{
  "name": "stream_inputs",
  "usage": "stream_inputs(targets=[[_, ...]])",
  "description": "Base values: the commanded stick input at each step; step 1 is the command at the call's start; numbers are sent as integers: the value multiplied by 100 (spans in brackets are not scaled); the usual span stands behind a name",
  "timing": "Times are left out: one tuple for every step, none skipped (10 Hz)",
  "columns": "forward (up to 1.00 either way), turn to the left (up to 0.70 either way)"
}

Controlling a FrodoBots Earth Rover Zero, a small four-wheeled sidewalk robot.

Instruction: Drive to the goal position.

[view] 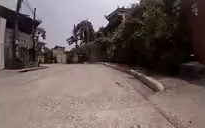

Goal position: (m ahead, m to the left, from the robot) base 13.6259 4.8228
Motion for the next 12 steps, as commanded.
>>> stream_inputs(targets=[[100, 0], [100, 0], [100, 0], [100, 0], [100, 0], [100, 0], [100, 0], [100, 0], [100, 0], [100, 0], [100, 0], [100, 0]])
